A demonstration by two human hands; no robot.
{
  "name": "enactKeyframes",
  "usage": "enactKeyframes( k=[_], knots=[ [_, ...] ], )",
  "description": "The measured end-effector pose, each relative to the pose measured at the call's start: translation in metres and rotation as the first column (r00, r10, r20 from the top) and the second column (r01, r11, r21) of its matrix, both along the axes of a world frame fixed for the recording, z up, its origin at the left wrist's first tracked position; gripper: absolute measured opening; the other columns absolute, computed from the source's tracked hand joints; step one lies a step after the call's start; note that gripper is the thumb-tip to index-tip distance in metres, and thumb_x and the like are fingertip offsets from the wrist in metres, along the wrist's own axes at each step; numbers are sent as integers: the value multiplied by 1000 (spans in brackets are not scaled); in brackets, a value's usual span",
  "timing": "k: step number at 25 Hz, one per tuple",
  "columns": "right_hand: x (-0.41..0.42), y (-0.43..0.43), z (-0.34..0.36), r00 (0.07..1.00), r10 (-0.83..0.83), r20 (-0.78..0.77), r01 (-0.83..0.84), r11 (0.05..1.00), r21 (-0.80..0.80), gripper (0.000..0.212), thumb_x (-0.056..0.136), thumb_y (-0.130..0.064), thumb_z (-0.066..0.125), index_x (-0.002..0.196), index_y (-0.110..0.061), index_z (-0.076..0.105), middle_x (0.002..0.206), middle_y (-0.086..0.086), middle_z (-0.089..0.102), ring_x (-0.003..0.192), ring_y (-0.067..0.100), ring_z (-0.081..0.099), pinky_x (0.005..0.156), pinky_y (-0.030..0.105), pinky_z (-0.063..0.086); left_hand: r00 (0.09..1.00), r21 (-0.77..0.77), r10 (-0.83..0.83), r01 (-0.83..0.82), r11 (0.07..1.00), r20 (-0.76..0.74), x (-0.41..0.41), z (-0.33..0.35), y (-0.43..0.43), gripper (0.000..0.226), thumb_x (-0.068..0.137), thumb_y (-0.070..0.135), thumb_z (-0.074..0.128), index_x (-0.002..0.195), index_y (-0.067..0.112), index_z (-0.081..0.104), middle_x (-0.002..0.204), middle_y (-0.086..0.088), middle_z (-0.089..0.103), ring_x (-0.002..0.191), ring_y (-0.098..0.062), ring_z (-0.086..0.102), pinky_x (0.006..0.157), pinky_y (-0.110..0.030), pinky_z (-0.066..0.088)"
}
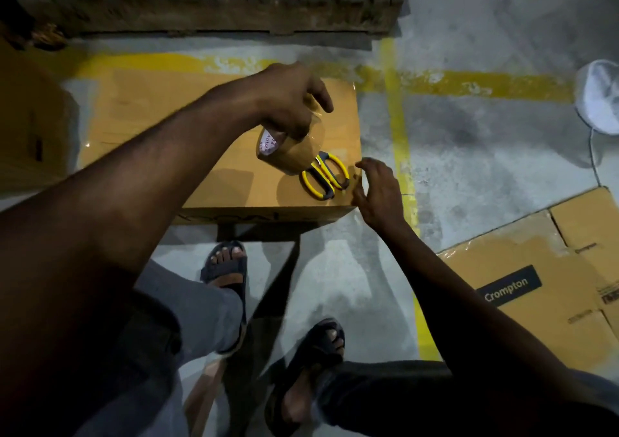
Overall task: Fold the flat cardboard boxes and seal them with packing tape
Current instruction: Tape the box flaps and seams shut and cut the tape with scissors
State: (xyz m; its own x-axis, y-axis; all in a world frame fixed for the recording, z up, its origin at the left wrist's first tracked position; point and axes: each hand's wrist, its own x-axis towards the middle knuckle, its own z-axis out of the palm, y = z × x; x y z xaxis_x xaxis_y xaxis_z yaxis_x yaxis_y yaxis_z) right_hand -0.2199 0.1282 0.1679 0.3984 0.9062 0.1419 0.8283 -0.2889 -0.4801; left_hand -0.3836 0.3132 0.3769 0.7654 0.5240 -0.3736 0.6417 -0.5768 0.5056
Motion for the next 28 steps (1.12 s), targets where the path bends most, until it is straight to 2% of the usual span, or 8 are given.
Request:
enactKeyframes(
  k=[4,7,9,11,15,18,21,28],
  knots=[
    [-44,52,14,991,84,107,-38,926,-376,81,75,-63,65,138,-17,44,137,11,49,117,36,48,89,46,45,998,-80,-65,63,995,-13,-13,-2,2,63,81,0,68,138,19,52,141,-1,52,126,-19,46,88,-26,35],
    [-65,63,20,993,22,114,40,860,-509,80,79,-58,67,139,-15,38,133,13,43,118,38,43,88,48,44,991,-207,44,-16,978,129,-24,-1,-7,67,81,-4,68,142,14,47,147,3,45,132,-9,40,97,-23,34],
    [-66,63,30,992,-121,48,128,834,-536,68,82,-48,67,135,-13,41,131,15,41,119,41,41,89,51,44,960,-309,137,-57,949,245,-32,3,-19,68,80,-7,67,141,15,47,144,5,45,116,-1,48,95,-24,40],
    [-60,48,51,978,-210,-11,171,824,-540,60,81,-41,67,129,-13,46,129,15,41,120,43,39,92,52,43,921,-415,213,-63,908,326,-44,7,-41,69,79,-10,66,139,18,49,139,6,45,96,5,52,87,-23,45],
    [-28,-14,111,991,-103,-80,60,905,-422,54,66,-51,55,115,-28,57,109,9,49,108,40,47,84,46,44,884,-490,241,-15,872,401,-81,8,-103,72,74,-12,68,135,23,52,139,7,45,116,-7,52,84,-19,46],
    [-22,-75,158,989,0,-150,-49,945,-324,50,54,-48,51,102,-35,56,95,0,48,96,31,46,78,37,36,843,-639,352,-13,769,407,-104,15,-154,70,77,-24,59,135,15,51,138,6,46,98,2,57,69,-14,47],
    [-34,-107,184,970,-27,-243,-49,952,-301,64,52,-33,59,115,-24,63,98,1,48,88,21,42,75,30,27,819,-735,433,-20,678,377,-111,17,-181,66,80,-23,57,131,19,53,130,0,54,85,-14,56,65,-19,49],
    [-35,-109,168,774,-106,-625,-92,956,-277,49,56,-24,60,103,-39,58,103,-3,57,86,18,55,74,36,46,830,-723,448,-81,686,332,-90,2,-192,54,80,-21,58,119,16,61,136,5,52,97,-18,55,67,-17,50]
  ],
)
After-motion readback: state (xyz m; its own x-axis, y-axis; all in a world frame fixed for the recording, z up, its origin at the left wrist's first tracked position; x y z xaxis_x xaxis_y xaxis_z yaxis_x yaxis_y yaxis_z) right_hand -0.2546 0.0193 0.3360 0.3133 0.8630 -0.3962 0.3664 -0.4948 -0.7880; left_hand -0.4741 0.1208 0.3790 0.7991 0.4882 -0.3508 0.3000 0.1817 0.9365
